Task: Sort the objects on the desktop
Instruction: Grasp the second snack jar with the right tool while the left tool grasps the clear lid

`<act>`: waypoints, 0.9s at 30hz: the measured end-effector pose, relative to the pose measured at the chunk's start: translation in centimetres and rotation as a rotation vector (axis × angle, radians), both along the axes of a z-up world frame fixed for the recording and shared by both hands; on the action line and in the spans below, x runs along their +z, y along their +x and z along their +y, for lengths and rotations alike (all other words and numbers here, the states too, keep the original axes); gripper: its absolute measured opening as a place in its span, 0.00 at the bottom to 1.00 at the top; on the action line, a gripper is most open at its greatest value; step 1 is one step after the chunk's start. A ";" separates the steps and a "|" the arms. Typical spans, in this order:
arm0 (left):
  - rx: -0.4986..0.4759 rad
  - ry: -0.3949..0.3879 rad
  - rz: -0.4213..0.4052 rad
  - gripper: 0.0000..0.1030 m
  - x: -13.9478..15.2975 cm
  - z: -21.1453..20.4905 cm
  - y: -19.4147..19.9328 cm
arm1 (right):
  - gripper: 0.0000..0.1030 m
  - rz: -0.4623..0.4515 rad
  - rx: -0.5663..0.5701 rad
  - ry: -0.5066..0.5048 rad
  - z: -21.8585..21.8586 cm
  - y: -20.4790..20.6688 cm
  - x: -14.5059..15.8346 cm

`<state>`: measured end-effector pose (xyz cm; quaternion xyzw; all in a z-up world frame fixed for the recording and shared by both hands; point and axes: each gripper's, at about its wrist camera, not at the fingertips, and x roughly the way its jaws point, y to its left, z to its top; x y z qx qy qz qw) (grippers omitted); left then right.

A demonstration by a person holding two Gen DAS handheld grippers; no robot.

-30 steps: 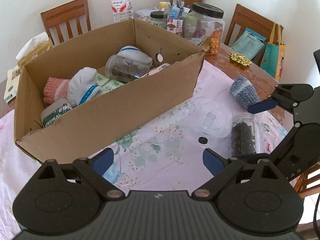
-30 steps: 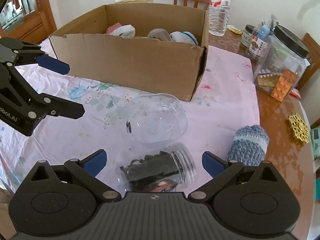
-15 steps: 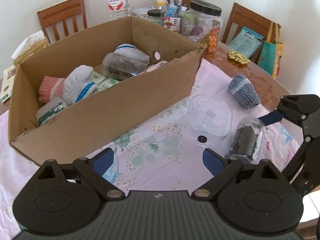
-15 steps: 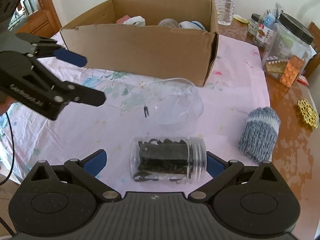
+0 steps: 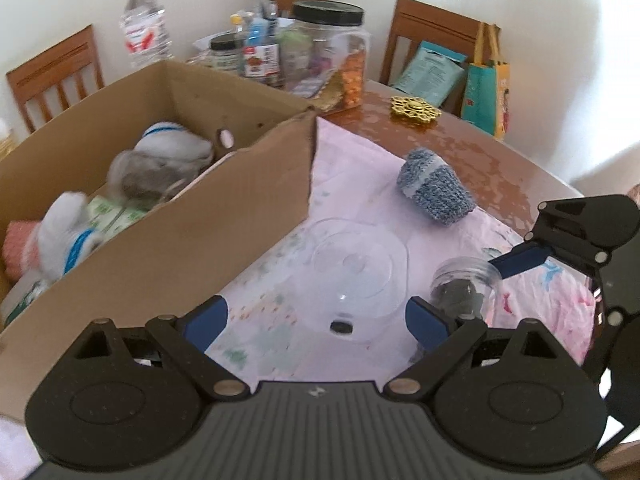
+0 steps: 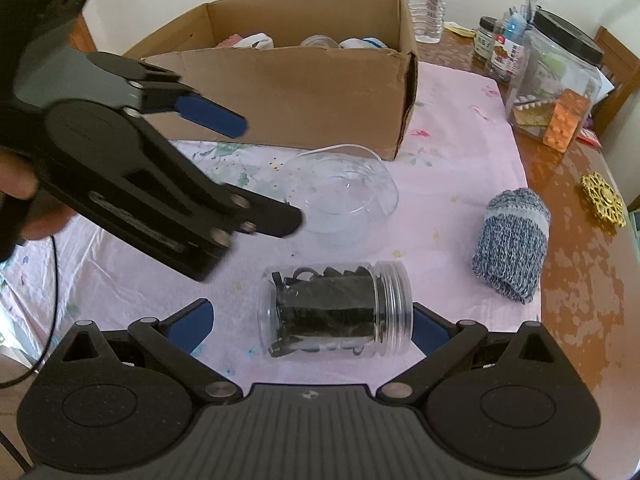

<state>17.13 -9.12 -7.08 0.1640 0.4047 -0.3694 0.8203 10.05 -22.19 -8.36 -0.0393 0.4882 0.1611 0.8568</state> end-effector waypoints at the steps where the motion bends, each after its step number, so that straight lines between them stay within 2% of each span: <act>1: -0.007 0.005 -0.007 0.93 -0.2 -0.4 0.1 | 1.00 0.000 -0.007 0.003 0.0 0.0 0.0; 5: -0.031 0.004 0.006 0.93 -1.2 -1.5 0.6 | 1.00 -0.001 -0.030 0.012 -0.1 -0.1 0.0; 16: -0.070 0.028 -0.029 0.92 -2.5 -3.3 1.2 | 1.00 -0.006 -0.068 -0.005 -0.1 -0.4 0.2; 22: -0.077 0.026 -0.046 0.86 -2.8 -4.2 1.2 | 1.00 -0.004 -0.100 -0.012 -0.8 -0.6 0.2; 27: -0.062 0.008 0.010 0.76 -3.0 -4.4 1.5 | 1.00 -0.008 -0.111 -0.018 -1.1 -0.7 0.3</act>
